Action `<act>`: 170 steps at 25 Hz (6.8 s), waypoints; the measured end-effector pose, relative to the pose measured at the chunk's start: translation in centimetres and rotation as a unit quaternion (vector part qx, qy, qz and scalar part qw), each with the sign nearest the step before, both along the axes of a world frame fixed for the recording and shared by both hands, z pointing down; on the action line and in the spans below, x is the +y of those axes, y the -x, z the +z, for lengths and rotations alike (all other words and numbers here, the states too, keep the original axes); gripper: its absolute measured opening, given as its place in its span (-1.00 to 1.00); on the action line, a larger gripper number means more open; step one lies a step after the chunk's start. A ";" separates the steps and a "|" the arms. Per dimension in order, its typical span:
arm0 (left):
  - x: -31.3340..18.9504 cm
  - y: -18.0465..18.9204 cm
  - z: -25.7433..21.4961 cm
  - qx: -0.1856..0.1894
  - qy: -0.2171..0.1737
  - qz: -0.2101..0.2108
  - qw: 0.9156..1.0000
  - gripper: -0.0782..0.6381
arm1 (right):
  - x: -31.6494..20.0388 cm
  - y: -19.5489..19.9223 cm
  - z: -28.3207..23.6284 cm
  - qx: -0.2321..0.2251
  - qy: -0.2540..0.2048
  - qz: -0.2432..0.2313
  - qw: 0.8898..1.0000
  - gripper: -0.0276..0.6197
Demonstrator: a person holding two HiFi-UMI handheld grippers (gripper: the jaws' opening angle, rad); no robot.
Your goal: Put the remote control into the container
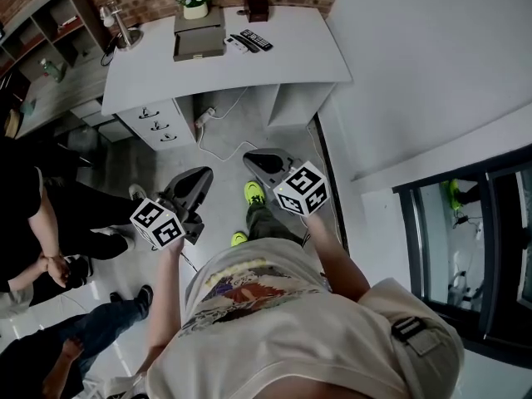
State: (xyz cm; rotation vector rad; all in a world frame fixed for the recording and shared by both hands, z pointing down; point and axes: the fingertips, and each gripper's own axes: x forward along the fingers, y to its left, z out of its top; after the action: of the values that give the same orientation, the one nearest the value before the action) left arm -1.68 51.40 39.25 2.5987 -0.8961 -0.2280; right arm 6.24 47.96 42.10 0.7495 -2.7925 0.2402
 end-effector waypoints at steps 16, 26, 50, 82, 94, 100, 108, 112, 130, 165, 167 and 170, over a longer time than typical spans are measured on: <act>-11.4 -0.1 0.7 -0.011 0.033 -0.028 0.999 -0.76 | -13.5 -1.4 1.6 -0.009 0.026 -0.005 1.000 -0.88; -21.3 -2.2 -0.6 -0.002 0.042 -0.053 0.998 -0.77 | -22.6 -2.6 1.8 -0.002 0.051 -0.035 0.998 -0.88; -34.5 -1.3 0.1 -0.015 0.038 -0.057 0.998 -0.76 | -35.0 -0.5 3.6 0.019 0.061 -0.082 0.995 -0.88; -53.3 7.2 1.3 0.007 0.064 0.077 0.995 -0.76 | -51.2 5.5 6.2 0.137 0.084 0.076 0.984 -0.64; -55.4 6.8 3.3 0.011 0.096 0.061 0.993 -0.76 | -52.7 3.5 11.6 0.193 0.139 0.067 0.969 -0.57; -55.8 6.6 4.0 0.013 0.113 0.044 0.993 -0.76 | -52.9 3.3 15.2 0.208 0.185 0.039 0.960 -0.50; -55.8 7.2 6.4 0.010 0.134 0.012 0.991 -0.76 | -54.2 2.9 19.7 0.232 0.207 0.034 0.950 -0.43; -55.8 7.4 7.1 0.008 0.138 0.006 0.990 -0.76 | -55.1 2.2 21.1 0.246 0.212 0.046 0.945 -0.42; -56.2 8.5 8.6 0.021 0.158 -0.018 0.987 -0.76 | -59.7 0.4 23.3 0.241 0.212 0.066 0.945 -0.30; -57.0 8.6 9.4 0.031 0.180 -0.023 0.983 -0.76 | -62.0 3.5 24.0 0.371 0.161 -0.019 0.914 -0.16; -57.1 8.5 9.3 0.031 0.179 -0.023 0.983 -0.76 | -62.0 3.4 24.2 0.383 0.172 -0.018 0.907 -0.16; -57.1 8.3 9.1 0.036 0.175 -0.024 0.984 -0.76 | -62.2 3.4 24.4 0.384 0.178 0.000 0.906 -0.16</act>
State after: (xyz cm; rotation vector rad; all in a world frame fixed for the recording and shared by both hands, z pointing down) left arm -9.95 -5.67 48.34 2.2336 -0.8852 -0.1589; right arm 2.86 -14.25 66.52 0.5811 -1.9297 0.3500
